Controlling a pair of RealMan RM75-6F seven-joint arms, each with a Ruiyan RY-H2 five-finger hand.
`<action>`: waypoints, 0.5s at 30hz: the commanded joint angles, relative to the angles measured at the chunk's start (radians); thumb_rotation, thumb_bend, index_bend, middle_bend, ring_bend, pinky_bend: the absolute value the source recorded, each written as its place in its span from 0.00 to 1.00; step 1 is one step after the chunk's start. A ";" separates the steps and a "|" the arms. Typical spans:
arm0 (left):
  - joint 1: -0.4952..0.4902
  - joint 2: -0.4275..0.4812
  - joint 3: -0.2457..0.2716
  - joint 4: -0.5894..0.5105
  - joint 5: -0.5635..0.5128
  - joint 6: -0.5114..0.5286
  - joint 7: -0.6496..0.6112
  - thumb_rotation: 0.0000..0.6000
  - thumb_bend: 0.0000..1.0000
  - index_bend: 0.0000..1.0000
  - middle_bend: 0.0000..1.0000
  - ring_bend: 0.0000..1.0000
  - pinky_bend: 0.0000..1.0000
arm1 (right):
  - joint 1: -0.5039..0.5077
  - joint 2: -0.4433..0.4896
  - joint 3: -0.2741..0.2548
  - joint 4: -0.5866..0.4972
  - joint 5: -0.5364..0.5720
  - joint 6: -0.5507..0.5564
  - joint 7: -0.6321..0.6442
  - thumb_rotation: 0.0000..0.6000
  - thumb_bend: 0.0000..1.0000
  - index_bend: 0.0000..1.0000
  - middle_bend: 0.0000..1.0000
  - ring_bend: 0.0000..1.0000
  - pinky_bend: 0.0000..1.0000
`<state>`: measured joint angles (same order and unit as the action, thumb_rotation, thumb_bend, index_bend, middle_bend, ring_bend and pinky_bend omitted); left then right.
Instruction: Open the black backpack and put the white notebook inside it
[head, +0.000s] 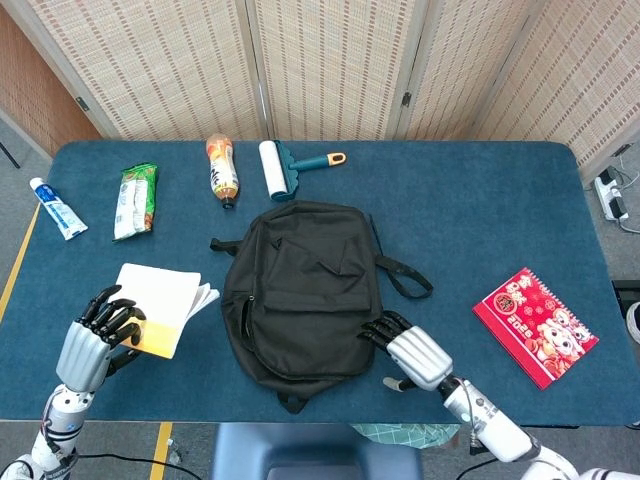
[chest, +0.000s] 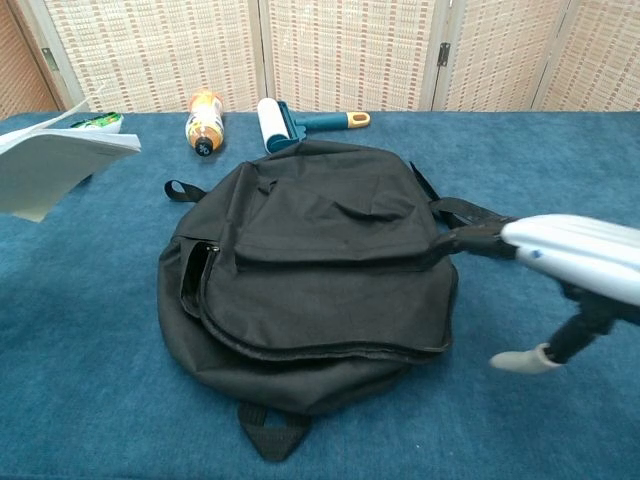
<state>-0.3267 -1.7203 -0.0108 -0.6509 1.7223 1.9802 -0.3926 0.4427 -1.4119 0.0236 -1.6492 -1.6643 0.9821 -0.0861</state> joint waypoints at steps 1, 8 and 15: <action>-0.003 0.013 0.007 -0.019 0.012 -0.002 0.024 1.00 0.46 0.77 0.56 0.41 0.26 | 0.038 -0.065 0.015 0.041 0.032 -0.044 -0.018 1.00 0.23 0.22 0.19 0.16 0.08; -0.003 0.024 0.005 -0.042 0.013 -0.010 0.036 1.00 0.46 0.77 0.56 0.41 0.26 | 0.083 -0.150 0.024 0.110 0.064 -0.073 -0.035 1.00 0.23 0.22 0.19 0.16 0.08; -0.002 0.027 0.001 -0.050 0.012 -0.014 0.037 1.00 0.46 0.77 0.56 0.41 0.26 | 0.106 -0.151 0.041 0.115 0.101 -0.068 -0.041 1.00 0.23 0.22 0.19 0.16 0.08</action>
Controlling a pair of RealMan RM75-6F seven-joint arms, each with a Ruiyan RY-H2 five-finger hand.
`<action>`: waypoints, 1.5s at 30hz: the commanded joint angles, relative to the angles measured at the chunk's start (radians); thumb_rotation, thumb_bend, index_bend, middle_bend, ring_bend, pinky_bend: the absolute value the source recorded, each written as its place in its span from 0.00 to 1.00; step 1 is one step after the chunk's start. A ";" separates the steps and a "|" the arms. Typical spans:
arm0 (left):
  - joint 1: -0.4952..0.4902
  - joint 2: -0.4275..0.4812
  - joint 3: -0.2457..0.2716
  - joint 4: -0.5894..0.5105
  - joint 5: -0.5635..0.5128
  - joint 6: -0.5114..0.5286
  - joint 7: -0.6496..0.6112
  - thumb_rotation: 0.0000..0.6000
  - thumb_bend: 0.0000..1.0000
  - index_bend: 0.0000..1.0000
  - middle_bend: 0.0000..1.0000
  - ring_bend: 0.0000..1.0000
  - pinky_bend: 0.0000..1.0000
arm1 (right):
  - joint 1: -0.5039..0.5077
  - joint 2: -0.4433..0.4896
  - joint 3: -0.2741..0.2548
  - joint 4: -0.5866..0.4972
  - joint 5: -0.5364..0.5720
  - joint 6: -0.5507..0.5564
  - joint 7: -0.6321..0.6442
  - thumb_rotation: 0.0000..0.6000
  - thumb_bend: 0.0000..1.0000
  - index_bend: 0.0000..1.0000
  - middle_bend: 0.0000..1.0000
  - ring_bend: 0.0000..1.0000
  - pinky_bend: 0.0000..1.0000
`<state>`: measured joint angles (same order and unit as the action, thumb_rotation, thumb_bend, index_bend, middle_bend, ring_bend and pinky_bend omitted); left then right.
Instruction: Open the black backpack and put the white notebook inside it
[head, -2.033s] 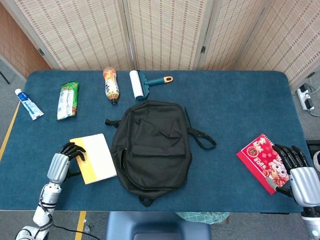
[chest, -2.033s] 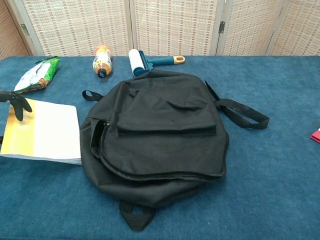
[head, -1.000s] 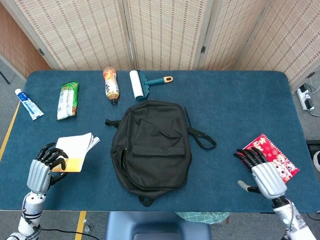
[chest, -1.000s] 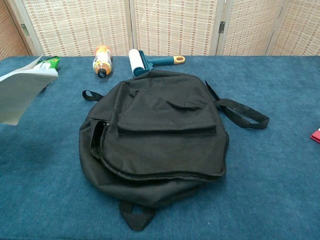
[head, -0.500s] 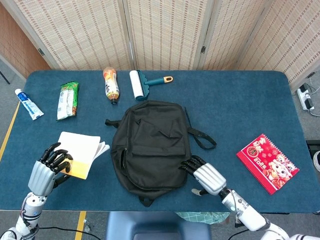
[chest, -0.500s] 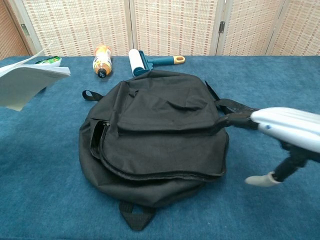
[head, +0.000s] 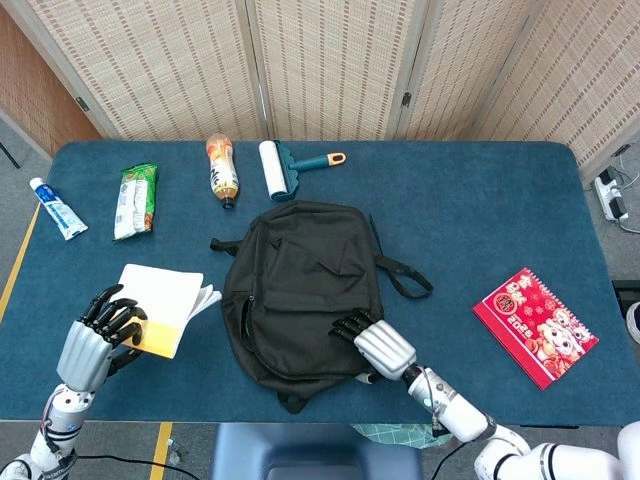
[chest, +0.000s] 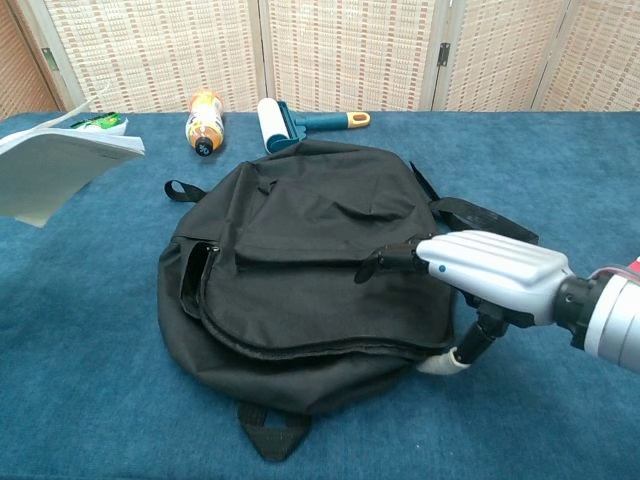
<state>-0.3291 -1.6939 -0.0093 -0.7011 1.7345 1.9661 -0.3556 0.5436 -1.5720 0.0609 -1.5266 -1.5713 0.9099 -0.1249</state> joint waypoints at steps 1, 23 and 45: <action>0.001 0.000 -0.001 0.000 0.000 0.000 0.001 1.00 0.46 0.77 0.56 0.41 0.26 | 0.006 0.015 0.004 -0.014 0.010 0.006 -0.004 1.00 0.23 0.22 0.19 0.16 0.08; 0.004 0.001 -0.012 0.002 -0.004 -0.003 -0.010 1.00 0.46 0.76 0.56 0.41 0.26 | 0.066 0.058 0.025 -0.093 0.098 -0.013 -0.026 1.00 0.43 0.33 0.23 0.19 0.08; -0.033 0.027 0.013 -0.016 0.089 0.078 -0.018 1.00 0.46 0.76 0.59 0.45 0.32 | 0.241 -0.163 0.293 -0.011 0.630 -0.093 -0.117 1.00 0.80 0.80 0.45 0.36 0.22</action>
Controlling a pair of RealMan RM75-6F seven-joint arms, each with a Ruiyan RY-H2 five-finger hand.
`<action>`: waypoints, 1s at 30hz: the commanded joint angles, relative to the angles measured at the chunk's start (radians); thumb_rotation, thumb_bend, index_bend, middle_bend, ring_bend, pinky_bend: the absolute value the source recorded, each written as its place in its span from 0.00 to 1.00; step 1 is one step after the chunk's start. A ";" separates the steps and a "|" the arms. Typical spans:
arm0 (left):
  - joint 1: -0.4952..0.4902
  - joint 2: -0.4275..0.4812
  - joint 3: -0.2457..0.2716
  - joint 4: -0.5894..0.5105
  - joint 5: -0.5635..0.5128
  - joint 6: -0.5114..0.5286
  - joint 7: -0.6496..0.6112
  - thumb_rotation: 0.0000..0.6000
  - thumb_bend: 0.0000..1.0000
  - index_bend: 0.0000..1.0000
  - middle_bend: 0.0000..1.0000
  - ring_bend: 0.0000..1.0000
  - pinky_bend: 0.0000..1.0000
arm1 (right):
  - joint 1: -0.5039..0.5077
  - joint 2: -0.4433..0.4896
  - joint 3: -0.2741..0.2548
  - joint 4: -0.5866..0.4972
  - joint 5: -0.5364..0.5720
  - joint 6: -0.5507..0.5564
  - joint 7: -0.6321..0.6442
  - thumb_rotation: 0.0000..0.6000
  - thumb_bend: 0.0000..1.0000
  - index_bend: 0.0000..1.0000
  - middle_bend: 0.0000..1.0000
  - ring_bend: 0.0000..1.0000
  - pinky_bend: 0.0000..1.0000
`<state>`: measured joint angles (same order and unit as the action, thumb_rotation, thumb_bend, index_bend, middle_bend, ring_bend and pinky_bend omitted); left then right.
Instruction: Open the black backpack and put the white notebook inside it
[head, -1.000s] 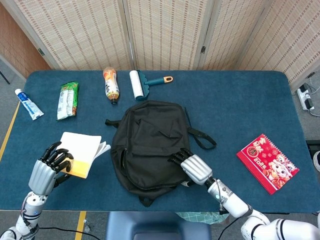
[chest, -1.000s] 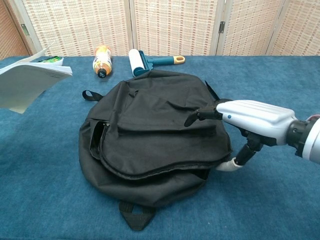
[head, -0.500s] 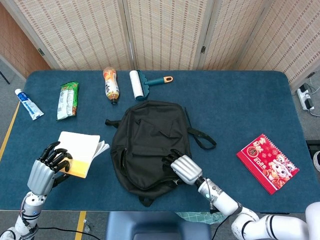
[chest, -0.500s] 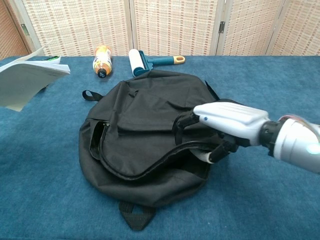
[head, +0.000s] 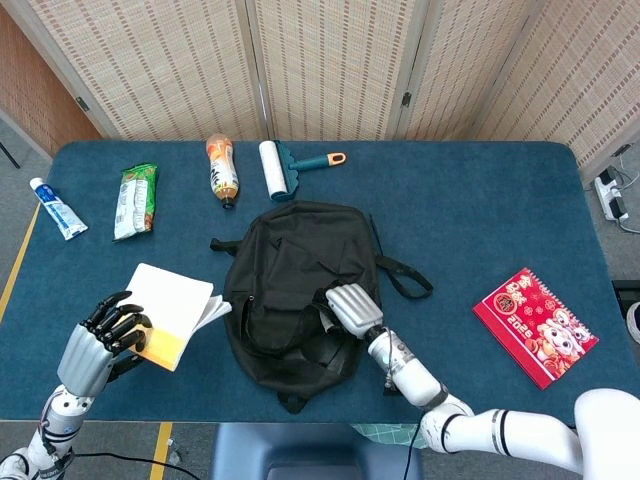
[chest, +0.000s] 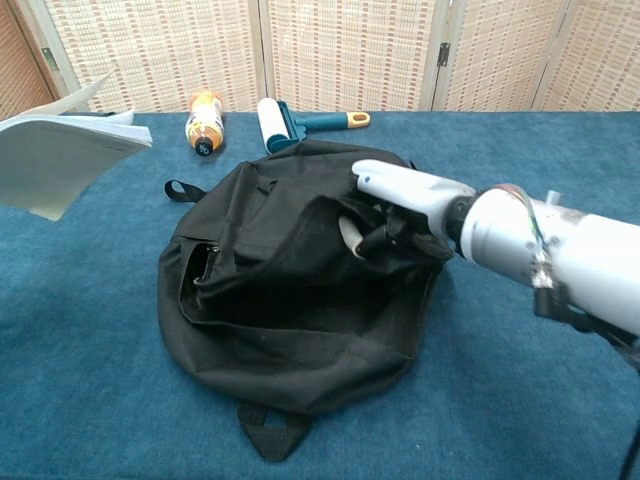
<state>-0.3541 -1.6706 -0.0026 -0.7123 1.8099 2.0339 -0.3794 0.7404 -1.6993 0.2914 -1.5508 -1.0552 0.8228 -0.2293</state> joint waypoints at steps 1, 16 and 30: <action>-0.012 0.005 0.009 -0.006 0.021 0.014 0.010 1.00 0.46 0.76 0.59 0.46 0.32 | 0.051 -0.042 0.073 0.015 0.138 -0.001 -0.013 1.00 0.81 0.80 0.45 0.36 0.22; -0.128 0.006 0.088 -0.105 0.231 0.019 0.155 1.00 0.46 0.77 0.67 0.55 0.48 | 0.193 -0.173 0.266 0.115 0.458 0.086 0.045 1.00 0.85 0.80 0.45 0.36 0.23; -0.239 -0.095 0.081 -0.124 0.287 -0.082 0.196 1.00 0.46 0.77 0.67 0.55 0.49 | 0.195 -0.211 0.268 0.121 0.369 0.112 0.177 1.00 0.86 0.80 0.45 0.36 0.23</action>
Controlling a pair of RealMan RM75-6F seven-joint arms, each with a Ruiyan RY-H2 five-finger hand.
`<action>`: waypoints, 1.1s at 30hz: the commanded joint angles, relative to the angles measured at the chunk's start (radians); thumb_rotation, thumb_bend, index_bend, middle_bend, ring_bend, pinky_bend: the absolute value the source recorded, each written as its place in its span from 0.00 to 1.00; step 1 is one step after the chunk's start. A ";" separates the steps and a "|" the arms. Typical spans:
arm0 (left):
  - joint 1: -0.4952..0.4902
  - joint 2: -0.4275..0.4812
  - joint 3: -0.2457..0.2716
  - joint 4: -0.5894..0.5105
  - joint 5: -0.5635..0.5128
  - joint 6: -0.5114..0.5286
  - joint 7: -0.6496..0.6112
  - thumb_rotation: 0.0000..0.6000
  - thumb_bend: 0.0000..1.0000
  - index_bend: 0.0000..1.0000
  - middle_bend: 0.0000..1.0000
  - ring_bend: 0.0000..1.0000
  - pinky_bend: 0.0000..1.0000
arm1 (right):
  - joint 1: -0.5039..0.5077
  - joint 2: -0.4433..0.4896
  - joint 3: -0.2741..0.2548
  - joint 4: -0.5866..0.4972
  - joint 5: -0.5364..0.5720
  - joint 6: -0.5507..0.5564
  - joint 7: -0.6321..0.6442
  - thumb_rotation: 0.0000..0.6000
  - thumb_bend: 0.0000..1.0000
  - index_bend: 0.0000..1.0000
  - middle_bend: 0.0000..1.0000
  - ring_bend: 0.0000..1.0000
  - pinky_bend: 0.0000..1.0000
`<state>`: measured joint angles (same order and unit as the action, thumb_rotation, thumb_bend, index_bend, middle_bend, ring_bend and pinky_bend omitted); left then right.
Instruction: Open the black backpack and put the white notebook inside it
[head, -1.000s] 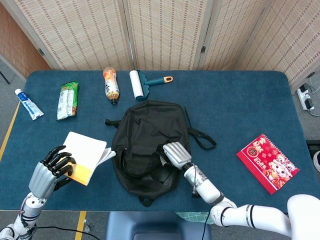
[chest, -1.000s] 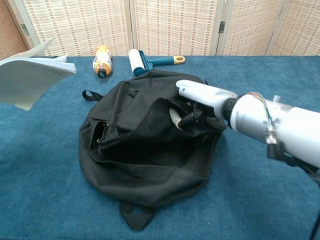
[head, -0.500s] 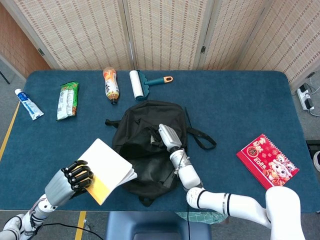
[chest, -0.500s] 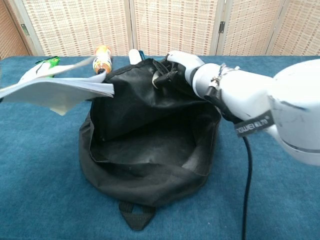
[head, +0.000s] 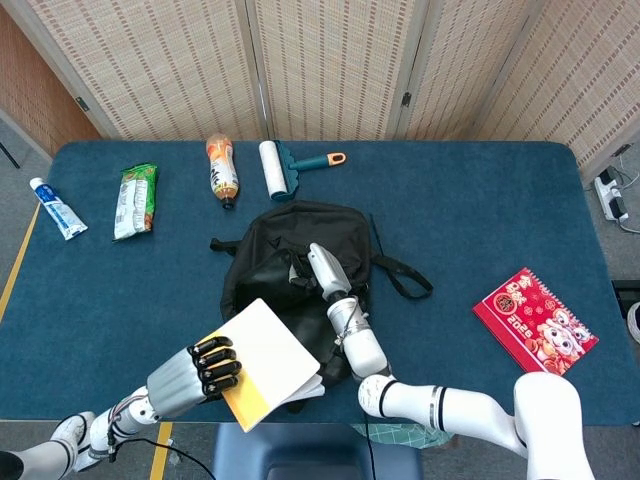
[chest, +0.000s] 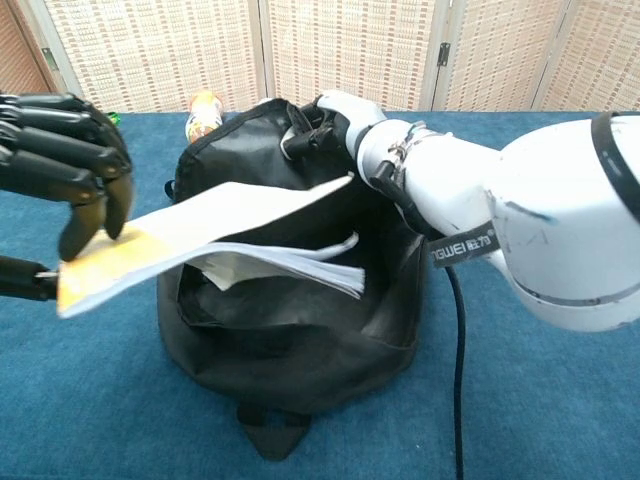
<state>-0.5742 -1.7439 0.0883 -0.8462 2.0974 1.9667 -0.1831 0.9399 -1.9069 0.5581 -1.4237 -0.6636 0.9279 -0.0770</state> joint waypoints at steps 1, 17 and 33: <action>-0.028 -0.034 -0.014 0.016 -0.004 -0.024 -0.003 1.00 0.46 0.77 0.67 0.55 0.49 | -0.007 -0.003 0.007 -0.011 -0.031 0.004 0.043 1.00 0.85 0.80 0.45 0.36 0.23; -0.109 -0.179 -0.039 0.178 -0.066 -0.137 -0.006 1.00 0.46 0.77 0.68 0.55 0.49 | -0.036 0.004 0.034 -0.071 -0.165 -0.012 0.254 1.00 0.86 0.79 0.45 0.36 0.23; -0.078 -0.223 -0.045 0.324 -0.205 -0.257 -0.008 1.00 0.47 0.77 0.69 0.56 0.49 | -0.045 0.029 0.012 -0.125 -0.173 -0.007 0.285 1.00 0.86 0.79 0.45 0.36 0.23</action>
<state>-0.6519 -1.9573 0.0414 -0.5320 1.9015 1.7261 -0.1970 0.8939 -1.8768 0.5713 -1.5457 -0.8338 0.9188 0.2074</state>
